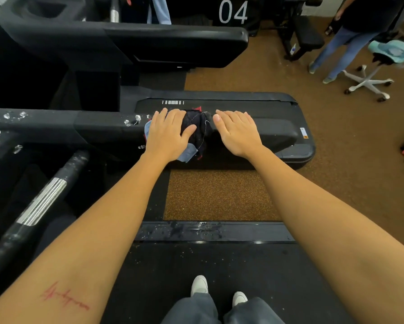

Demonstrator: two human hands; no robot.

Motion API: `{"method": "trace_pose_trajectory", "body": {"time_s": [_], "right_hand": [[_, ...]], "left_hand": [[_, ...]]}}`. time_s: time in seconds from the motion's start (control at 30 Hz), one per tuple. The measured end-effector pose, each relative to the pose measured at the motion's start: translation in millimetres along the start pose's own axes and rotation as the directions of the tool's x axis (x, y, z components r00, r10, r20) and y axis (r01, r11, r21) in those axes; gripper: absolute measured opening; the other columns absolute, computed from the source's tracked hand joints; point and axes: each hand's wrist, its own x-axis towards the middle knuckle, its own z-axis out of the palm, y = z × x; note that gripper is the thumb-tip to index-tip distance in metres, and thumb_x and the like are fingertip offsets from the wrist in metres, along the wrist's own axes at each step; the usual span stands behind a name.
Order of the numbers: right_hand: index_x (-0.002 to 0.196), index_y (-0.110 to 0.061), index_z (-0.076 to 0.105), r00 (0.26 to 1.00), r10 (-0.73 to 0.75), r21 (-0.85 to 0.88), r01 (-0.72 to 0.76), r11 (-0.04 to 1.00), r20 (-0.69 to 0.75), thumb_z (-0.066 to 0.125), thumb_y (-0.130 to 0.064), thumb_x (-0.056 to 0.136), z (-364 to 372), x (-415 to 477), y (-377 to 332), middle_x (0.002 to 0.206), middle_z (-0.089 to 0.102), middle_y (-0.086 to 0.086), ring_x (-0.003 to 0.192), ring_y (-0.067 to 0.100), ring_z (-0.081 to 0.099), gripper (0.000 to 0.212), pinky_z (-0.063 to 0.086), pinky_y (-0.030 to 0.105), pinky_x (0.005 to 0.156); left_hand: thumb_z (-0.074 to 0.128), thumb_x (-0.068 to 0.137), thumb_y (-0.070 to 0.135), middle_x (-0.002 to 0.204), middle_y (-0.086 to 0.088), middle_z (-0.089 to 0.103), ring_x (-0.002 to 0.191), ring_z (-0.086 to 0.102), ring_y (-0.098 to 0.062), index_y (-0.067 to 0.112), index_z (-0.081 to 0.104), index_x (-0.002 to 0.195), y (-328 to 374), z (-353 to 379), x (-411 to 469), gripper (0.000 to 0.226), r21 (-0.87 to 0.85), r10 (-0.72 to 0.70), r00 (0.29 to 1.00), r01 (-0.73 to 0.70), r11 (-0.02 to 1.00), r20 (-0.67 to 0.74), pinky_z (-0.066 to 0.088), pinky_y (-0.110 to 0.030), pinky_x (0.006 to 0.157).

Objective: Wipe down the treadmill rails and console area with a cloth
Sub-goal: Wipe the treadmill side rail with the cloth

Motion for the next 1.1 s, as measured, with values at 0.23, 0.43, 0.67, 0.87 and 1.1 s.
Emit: {"method": "trace_pose_trajectory", "body": {"time_s": [0.23, 0.43, 0.67, 0.87, 1.1], "right_hand": [[0.142, -0.018, 0.039, 1.000, -0.009, -0.011, 0.009, 1.000, -0.016, 0.021, -0.043, 0.101, 1.2, -1.4, 0.5, 0.142, 0.045, 0.000, 0.134, 0.022, 0.034, 0.051, 0.013, 0.040, 0.115], [0.142, -0.018, 0.039, 0.999, -0.022, -0.016, 0.022, 1.000, -0.025, 0.021, -0.043, 0.100, 3.1, -2.6, 2.3, 0.142, 0.045, 0.000, 0.134, 0.021, 0.034, 0.051, 0.013, 0.040, 0.115], [0.142, -0.019, 0.038, 0.999, -0.031, -0.033, 0.030, 0.999, -0.024, 0.021, -0.045, 0.100, 5.2, -1.6, 4.9, 0.143, 0.044, -0.001, 0.134, 0.020, 0.034, 0.052, 0.013, 0.040, 0.115], [0.143, -0.018, 0.037, 0.999, -0.033, -0.052, 0.031, 0.998, -0.038, 0.022, -0.044, 0.100, 5.8, -2.7, 4.8, 0.143, 0.044, 0.000, 0.136, 0.022, 0.033, 0.052, 0.013, 0.040, 0.115], [0.143, -0.018, 0.037, 0.999, -0.035, -0.045, 0.034, 0.998, -0.029, 0.022, -0.044, 0.100, 4.8, -2.9, 5.6, 0.144, 0.044, 0.001, 0.136, 0.023, 0.031, 0.053, 0.013, 0.041, 0.115]], "left_hand": [[0.028, 0.093, 0.050, 0.127, -0.010, 0.056, 0.125, 0.043, -0.032, 0.009, 0.051, 0.125, 5.2, 1.2, -5.0, 0.057, -0.024, -0.078, 0.995, 0.076, 0.997, -0.057, 0.022, -0.045, 0.110], [0.039, 0.094, 0.042, 0.140, -0.013, 0.045, 0.135, 0.031, -0.037, 0.007, 0.043, 0.134, -6.7, 7.1, -27.8, 0.053, 0.088, -0.023, 0.998, 0.029, 0.996, -0.065, 0.019, -0.049, 0.112], [0.030, 0.098, 0.040, 0.125, -0.012, 0.057, 0.128, 0.039, -0.034, 0.006, 0.053, 0.121, -30.1, -9.9, 2.8, 0.047, -0.005, -0.216, 0.974, 0.216, 0.976, -0.062, 0.015, -0.049, 0.114], [0.030, 0.098, 0.037, 0.139, -0.017, 0.045, 0.137, 0.025, -0.041, 0.002, 0.044, 0.132, -18.0, 2.4, -31.2, 0.051, 0.021, -0.229, 0.961, 0.235, 0.972, -0.155, 0.012, -0.049, 0.114], [0.028, 0.097, 0.038, 0.117, -0.015, 0.058, 0.120, 0.044, -0.035, 0.005, 0.054, 0.114, -53.1, -16.5, -15.0, 0.046, 0.062, -0.196, 0.968, 0.208, 0.976, -0.157, 0.022, -0.051, 0.111]]}}
